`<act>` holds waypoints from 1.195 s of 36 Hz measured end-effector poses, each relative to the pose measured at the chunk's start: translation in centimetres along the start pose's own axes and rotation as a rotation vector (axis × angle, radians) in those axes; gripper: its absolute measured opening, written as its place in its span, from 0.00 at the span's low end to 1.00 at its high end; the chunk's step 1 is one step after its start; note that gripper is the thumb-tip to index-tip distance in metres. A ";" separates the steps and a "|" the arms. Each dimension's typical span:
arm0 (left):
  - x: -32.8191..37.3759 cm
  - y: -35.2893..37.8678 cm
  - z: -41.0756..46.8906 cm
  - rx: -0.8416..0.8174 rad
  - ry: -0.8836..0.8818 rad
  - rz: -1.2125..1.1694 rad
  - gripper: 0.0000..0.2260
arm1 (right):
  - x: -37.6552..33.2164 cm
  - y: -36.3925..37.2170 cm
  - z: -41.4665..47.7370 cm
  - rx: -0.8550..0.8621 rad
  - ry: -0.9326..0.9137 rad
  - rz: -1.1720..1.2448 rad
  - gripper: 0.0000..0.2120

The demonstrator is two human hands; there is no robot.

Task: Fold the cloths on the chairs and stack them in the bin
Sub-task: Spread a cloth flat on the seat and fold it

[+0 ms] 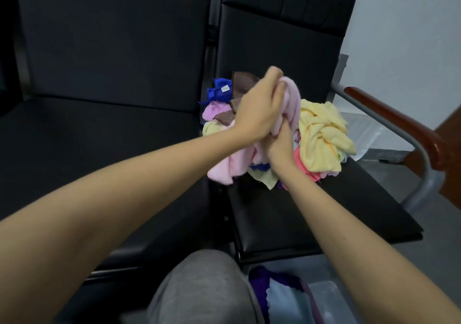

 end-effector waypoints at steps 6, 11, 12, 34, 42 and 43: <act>-6.2 -3.7 1.0 -0.072 -0.496 -0.152 0.11 | -3.2 2.0 -0.5 -0.076 0.097 0.082 0.06; -8.7 -5.1 -4.7 -0.484 -0.809 -0.348 0.28 | -3.8 4.3 -0.8 -0.033 0.358 0.356 0.06; -8.8 -5.7 -5.8 -0.563 -0.828 -0.374 0.29 | -3.4 5.2 -0.8 -0.017 0.469 0.397 0.06; -12.7 -31.8 4.9 -0.124 -0.686 0.597 0.09 | -13.3 18.4 -3.7 -0.705 0.196 0.243 0.03; -3.1 -34.5 11.8 0.407 -0.190 0.371 0.16 | -20.6 18.9 0.6 -0.315 0.025 0.261 0.10; -3.1 -33.8 11.5 0.264 -0.189 0.469 0.17 | -19.4 18.8 0.7 -0.260 0.039 0.129 0.12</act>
Point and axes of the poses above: each hand's wrist, its own z-axis towards the middle knuckle, its own y-axis out of the palm, x = y × z, the point moved 10 cm from there along z, towards the middle knuckle, and after that the axes turned 9 degrees about x, right-handed, at the moved point
